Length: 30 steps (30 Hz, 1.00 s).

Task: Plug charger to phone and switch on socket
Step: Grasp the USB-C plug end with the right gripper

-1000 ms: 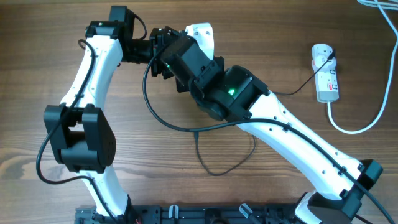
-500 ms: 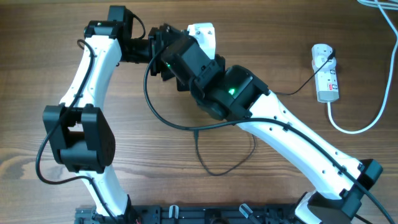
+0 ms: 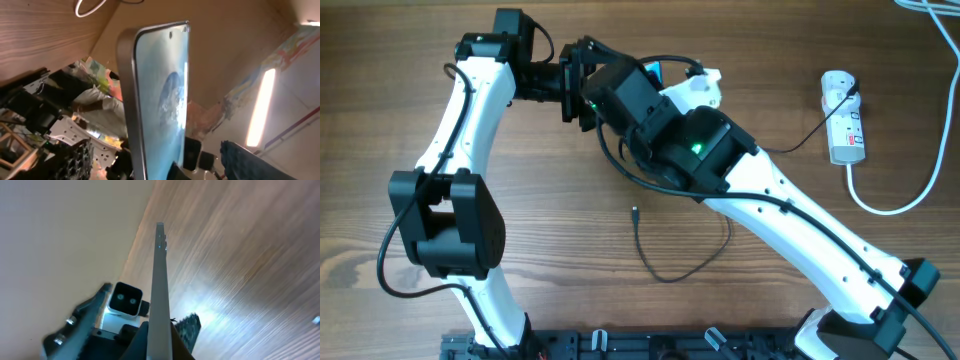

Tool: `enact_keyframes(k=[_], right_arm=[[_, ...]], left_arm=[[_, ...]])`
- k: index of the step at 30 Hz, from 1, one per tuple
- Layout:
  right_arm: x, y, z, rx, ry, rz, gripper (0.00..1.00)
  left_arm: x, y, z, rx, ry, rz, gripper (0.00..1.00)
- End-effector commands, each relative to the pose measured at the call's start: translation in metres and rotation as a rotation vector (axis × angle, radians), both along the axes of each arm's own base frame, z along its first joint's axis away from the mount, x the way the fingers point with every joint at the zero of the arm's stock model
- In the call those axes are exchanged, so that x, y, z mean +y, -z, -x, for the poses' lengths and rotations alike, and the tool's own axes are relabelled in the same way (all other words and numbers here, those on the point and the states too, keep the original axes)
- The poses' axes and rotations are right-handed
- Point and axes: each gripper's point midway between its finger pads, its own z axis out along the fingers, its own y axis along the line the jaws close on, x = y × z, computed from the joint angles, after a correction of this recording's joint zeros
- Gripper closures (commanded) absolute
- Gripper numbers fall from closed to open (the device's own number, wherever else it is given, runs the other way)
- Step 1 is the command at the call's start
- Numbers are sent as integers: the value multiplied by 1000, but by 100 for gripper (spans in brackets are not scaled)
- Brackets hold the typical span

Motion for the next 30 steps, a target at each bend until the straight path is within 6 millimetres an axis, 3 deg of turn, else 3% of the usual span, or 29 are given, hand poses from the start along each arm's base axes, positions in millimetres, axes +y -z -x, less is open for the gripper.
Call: enact_keyframes(k=[1, 3, 6, 12, 16, 19, 23, 27, 30], right_arm=[[-5, -16, 4, -9, 103, -146, 96], [-4, -16, 4, -8, 103, -156, 96], [-3, -17, 4, -5, 116, -180, 96], [5, -13, 8, 41, 117, -245, 95], [5, -13, 9, 42, 117, -243, 95], [5, -12, 9, 42, 115, -240, 91], [2, -9, 11, 54, 111, -214, 70], [-11, -11, 12, 6, -6, -4, 20], [-33, -30, 23, -46, -140, 191, 4]], left_arm=[[-1, -16, 4, -49, 3, 3, 22], [-1, -16, 4, -49, 3, 3, 30], [-1, -16, 4, -45, 2, 3, 34], [-1, -20, 4, 1, 3, 18, 68], [-1, -20, 4, 1, 3, 18, 71], [-1, -20, 4, 2, 3, 18, 82], [-1, -20, 4, 1, 3, 18, 92], [-1, -19, 4, 0, 3, 18, 96], [-1, -17, 2, -18, 0, 2, 96]])
